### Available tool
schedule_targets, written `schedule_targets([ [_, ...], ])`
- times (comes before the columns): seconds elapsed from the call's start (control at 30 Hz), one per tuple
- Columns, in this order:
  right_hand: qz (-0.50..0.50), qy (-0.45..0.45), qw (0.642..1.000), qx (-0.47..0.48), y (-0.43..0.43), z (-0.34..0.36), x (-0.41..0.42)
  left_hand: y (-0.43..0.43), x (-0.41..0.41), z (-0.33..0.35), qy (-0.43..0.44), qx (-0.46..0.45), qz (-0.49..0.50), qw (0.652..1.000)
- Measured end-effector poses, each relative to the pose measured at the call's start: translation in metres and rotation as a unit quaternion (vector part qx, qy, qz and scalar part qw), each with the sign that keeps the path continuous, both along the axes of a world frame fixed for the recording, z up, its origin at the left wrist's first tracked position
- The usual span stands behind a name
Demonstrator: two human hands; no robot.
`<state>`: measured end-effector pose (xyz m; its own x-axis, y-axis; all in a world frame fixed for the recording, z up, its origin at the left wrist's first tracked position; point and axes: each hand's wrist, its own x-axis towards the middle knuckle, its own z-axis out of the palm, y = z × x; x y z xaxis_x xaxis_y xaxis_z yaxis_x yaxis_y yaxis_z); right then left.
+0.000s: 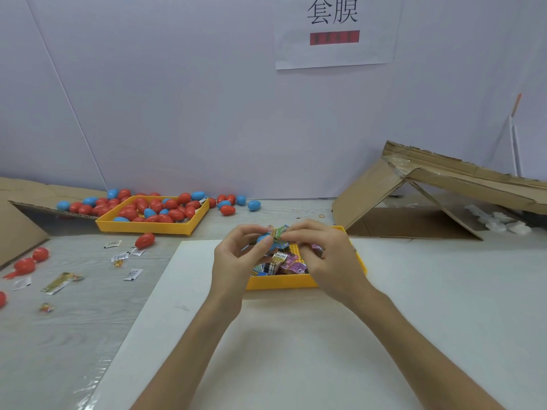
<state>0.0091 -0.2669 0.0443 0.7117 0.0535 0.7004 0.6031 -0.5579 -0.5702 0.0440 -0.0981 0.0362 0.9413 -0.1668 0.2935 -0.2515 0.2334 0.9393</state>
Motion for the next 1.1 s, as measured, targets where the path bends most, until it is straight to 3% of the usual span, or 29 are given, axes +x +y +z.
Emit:
schedule_targets([
  [0.5,-0.041,-0.090,0.995,-0.006,0.0013,0.0023,-0.0040,0.0031,-0.0052,0.0067,0.032,-0.041,-0.060,0.997],
  [1.1,-0.017,-0.067,0.998,0.006,0.0013,0.0019,-0.0018,0.0034,-0.0066,0.0075,0.079,-0.087,-0.074,0.990],
])
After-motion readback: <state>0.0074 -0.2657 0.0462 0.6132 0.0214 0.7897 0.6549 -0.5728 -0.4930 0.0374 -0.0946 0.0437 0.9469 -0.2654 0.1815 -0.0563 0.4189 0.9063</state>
